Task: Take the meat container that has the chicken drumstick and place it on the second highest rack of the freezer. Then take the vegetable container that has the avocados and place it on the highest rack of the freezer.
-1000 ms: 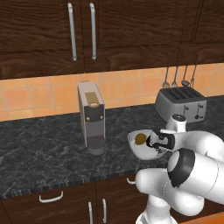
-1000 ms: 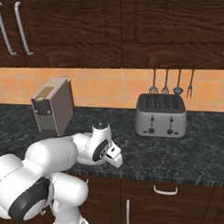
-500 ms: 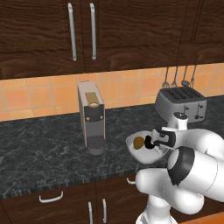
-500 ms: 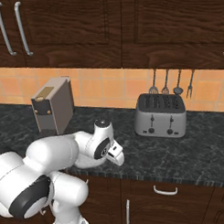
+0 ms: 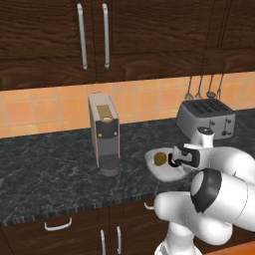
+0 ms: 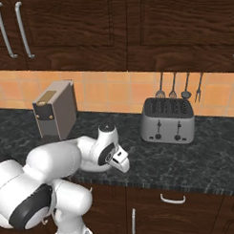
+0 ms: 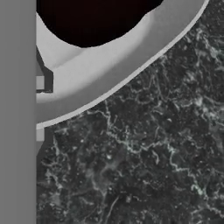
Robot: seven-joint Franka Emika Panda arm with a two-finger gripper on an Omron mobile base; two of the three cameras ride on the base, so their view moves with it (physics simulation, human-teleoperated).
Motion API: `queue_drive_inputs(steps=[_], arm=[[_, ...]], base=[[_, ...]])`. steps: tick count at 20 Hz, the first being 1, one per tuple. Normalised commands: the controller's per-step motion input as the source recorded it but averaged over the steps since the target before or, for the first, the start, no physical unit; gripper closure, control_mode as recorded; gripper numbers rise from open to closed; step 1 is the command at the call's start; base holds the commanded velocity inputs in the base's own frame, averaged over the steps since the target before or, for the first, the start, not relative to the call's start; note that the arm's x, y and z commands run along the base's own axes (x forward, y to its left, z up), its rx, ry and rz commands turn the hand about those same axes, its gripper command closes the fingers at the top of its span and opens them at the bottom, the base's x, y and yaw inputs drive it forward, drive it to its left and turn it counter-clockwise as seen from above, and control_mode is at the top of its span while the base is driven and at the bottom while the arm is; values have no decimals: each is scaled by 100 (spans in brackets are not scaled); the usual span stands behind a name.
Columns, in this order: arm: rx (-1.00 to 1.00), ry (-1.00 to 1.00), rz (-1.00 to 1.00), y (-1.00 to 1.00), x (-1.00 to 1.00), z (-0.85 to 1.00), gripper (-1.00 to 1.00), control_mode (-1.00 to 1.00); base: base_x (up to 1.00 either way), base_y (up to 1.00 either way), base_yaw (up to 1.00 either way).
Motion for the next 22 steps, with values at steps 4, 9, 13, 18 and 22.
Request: queue_drive_inputs(steps=[4,9,13,18,22], arm=[[0,-9,-20,0,-38,74,100,-100],[0,-5,-22,0,-54,90,100,-100],[0,-14,-23,4,-59,77,100,-100],[0,-16,-22,19,-65,85,100,-100],[6,-10,-11,23,-60,92,100,-100]], base=[[0,0,0],[0,0,0],[0,0,0],[0,0,0],[0,0,0]])
